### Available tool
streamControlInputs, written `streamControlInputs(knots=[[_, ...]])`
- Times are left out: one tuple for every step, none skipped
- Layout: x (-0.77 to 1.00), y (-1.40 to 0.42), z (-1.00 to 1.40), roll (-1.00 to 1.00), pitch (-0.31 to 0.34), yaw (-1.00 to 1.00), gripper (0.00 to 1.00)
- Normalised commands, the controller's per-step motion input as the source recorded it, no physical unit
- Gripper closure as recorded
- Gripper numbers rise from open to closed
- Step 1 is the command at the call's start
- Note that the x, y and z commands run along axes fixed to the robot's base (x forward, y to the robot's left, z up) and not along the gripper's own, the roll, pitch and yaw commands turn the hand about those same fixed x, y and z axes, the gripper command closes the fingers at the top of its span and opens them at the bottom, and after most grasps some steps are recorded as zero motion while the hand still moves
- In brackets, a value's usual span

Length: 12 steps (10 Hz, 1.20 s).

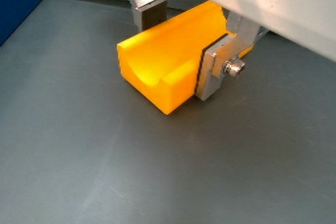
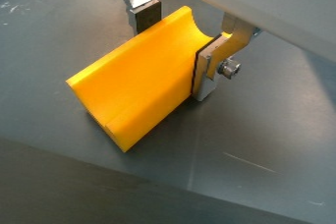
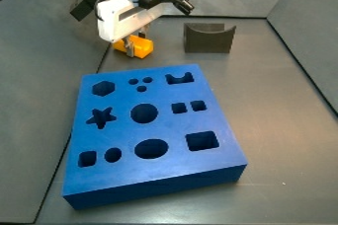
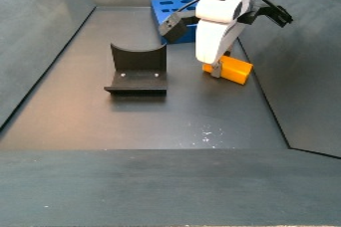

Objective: Pick up the arch object. Move up. Place the arch object on the fixture. Regrasp the arch object. Move to above the board. Insert the arch object.
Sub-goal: Move up, then place the arch object on the fixture.

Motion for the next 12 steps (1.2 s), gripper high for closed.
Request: streamControlInputs(knots=[[0.0, 0.06, 0.83, 0.0, 0.003, 0.05, 1.0], [-0.02, 0.04, 0.76, 0.0, 0.028, 0.04, 1.0], [-0.02, 0.03, 0.67, 0.0, 0.042, 0.03, 1.0], [-0.01, 0.02, 0.54, 0.01, 0.057, 0.02, 1.0], [-0.01, 0.02, 0.43, 0.02, 0.054, 0.01, 1.0], [-0.02, 0.01, 0.31, 0.02, 0.05, 0.01, 1.0], [0.0, 0.0, 1.0, 0.0, 0.0, 0.0, 1.0], [0.01, 0.0, 1.0, 0.01, -0.013, -0.01, 1.0], [0.0, 0.0, 1.0, 0.01, 0.013, -0.01, 1.0], [-0.01, 0.0, 1.0, 0.02, 0.023, -0.01, 1.0], [-0.01, 0.01, 1.0, 0.02, 0.03, -0.01, 1.0], [-0.01, 0.01, 1.0, 0.03, 0.037, -0.01, 1.0]])
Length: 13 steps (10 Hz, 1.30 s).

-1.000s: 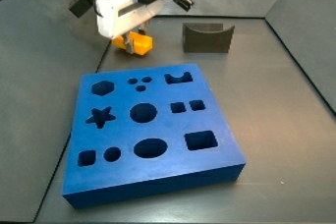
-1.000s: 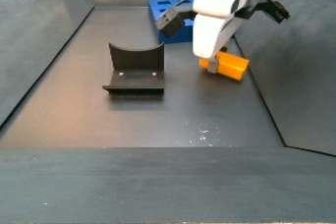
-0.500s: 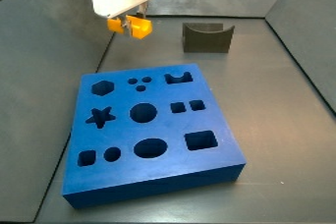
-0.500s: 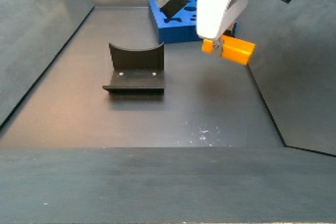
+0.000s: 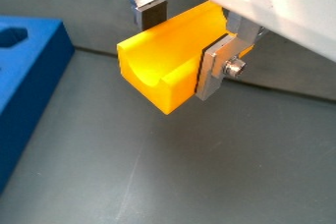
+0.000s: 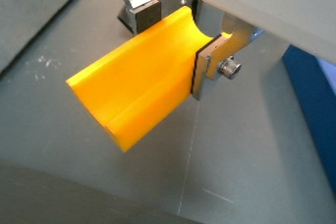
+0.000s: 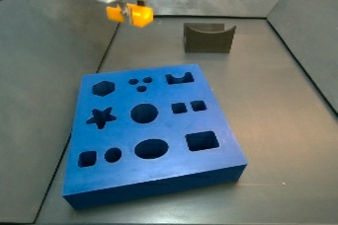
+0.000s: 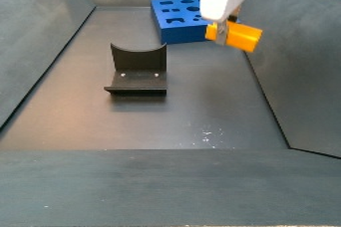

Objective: Pick up the arch object. Move up. Place the arch object on the fixture. Regrasp the arch object. Move to above the board. Insert the arch object.
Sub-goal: Place the arch object on the fixture.

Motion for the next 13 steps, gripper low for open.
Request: streamControlInputs(knots=[[-0.02, 0.01, 1.0, 0.04, 0.04, -0.01, 1.0], [-0.02, 0.01, 1.0, 0.04, 0.041, -0.01, 1.0], [-0.02, 0.02, 1.0, 0.05, 0.044, -0.01, 1.0], [-0.02, 0.02, 0.99, 0.05, 0.048, -0.01, 1.0], [-0.01, 0.02, 0.87, 0.06, 0.053, -0.01, 1.0], [-0.01, 0.02, 0.71, 0.06, 0.059, -0.01, 1.0], [0.0, 0.02, 0.59, 0.07, 0.067, -0.01, 1.0], [0.01, 0.02, 0.46, 0.07, 0.077, -0.01, 1.0], [0.01, 0.01, 0.3, 0.07, 0.087, 0.0, 1.0], [0.01, 0.01, 0.18, 0.07, 0.087, 0.0, 1.0], [1.0, -0.15, 0.01, 0.05, -0.024, -1.0, 1.0], [1.0, -0.14, -0.04, 0.05, -0.023, -1.0, 1.0], [1.0, -0.12, -0.04, 0.05, -0.023, -1.0, 1.0]])
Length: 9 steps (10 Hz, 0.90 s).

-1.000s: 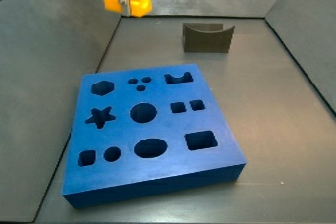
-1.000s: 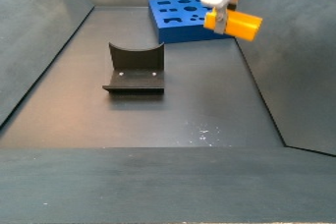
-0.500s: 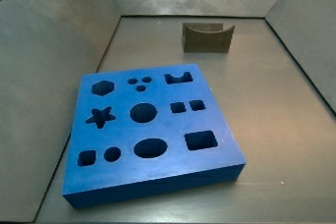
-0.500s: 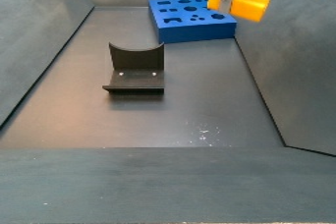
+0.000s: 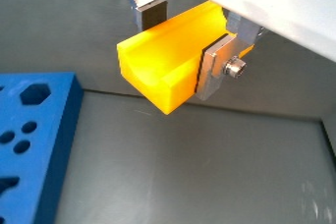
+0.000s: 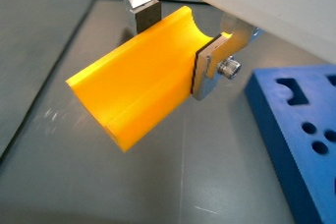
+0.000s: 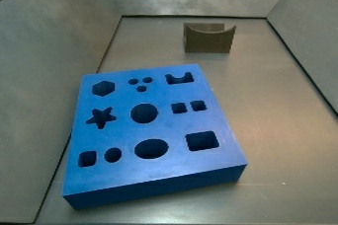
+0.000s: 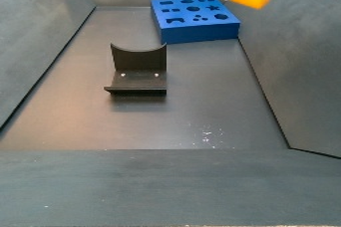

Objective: Pick up the arch object. Move up. Place the arch object on the fixture. Regrasp the arch object. Move to above the board. Insert the arch object.
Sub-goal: Place the arch object on the fixture.

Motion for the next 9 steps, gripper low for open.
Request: streamControlInputs(knots=[[1.0, -0.1, -0.04, 0.05, -0.021, -1.0, 1.0], [1.0, -0.1, -0.04, 0.05, -0.02, -1.0, 1.0], [1.0, -0.08, -0.04, 0.06, -0.014, -1.0, 1.0], [1.0, -0.07, -0.04, 0.06, -0.009, -1.0, 1.0], [1.0, -0.06, -0.04, 0.07, -0.003, -1.0, 1.0], [1.0, -0.05, -0.04, 0.08, 0.003, -1.0, 1.0], [1.0, -0.04, -0.04, 0.09, 0.009, -1.0, 1.0], [1.0, -0.03, -0.04, 0.09, 0.015, -1.0, 1.0], [1.0, -0.03, -0.04, 0.12, 0.03, -1.0, 1.0]])
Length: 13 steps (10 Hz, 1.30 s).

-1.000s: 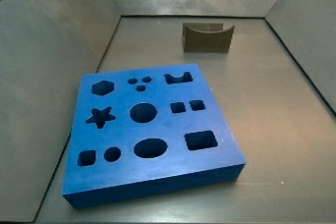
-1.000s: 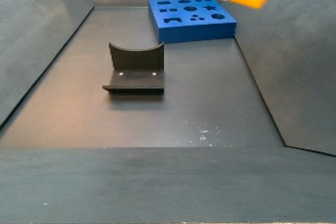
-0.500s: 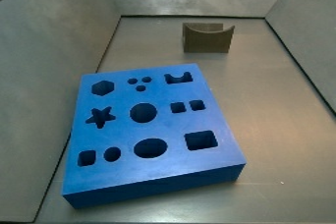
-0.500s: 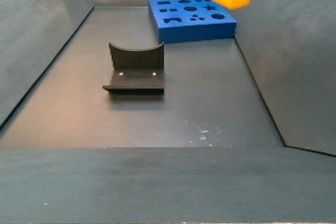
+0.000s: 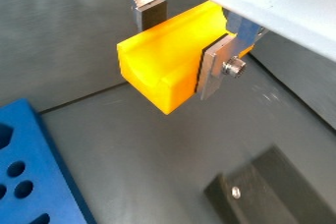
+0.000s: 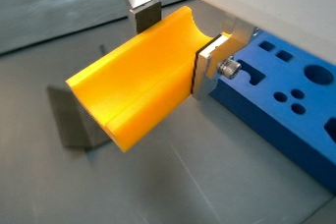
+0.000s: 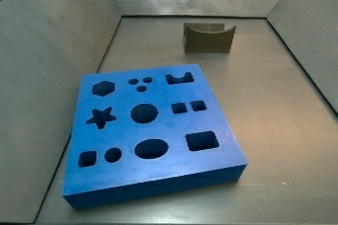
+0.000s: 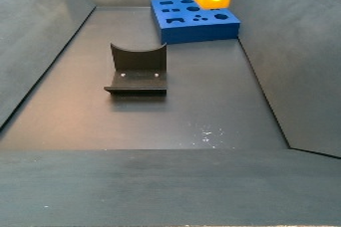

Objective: Pick up the arch object. Move up. Place the arch object on the fixture. Regrasp the arch object. Move to above the board. Insert the arch object.
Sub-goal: Place the arch object on the fixture.

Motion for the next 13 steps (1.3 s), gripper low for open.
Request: streamControlInputs(knots=[[1.0, -0.02, -0.04, 0.13, 0.047, -0.82, 1.0], [1.0, -0.02, -0.04, 0.11, 0.056, -0.58, 1.0], [1.0, -0.01, -0.04, 0.1, 0.062, -0.44, 1.0], [1.0, 0.48, 0.03, -1.0, -0.025, -0.15, 1.0], [1.0, 0.5, 0.03, -1.0, -0.021, -0.12, 1.0], [1.0, 0.46, 0.02, -1.0, -0.012, -0.11, 1.0], [1.0, 0.38, 0.01, -1.0, -0.001, -0.11, 1.0], [1.0, 0.26, 0.01, -1.0, 0.018, -0.11, 1.0], [1.0, 0.23, 0.01, -1.0, 0.028, -0.11, 1.0], [1.0, 0.18, -0.01, -1.0, 0.039, -0.11, 1.0], [1.0, 0.14, -0.01, -1.0, 0.044, -0.11, 1.0], [1.0, 0.12, -0.02, -1.0, 0.048, -0.12, 1.0], [1.0, 0.1, -0.02, -1.0, 0.051, -0.12, 1.0]])
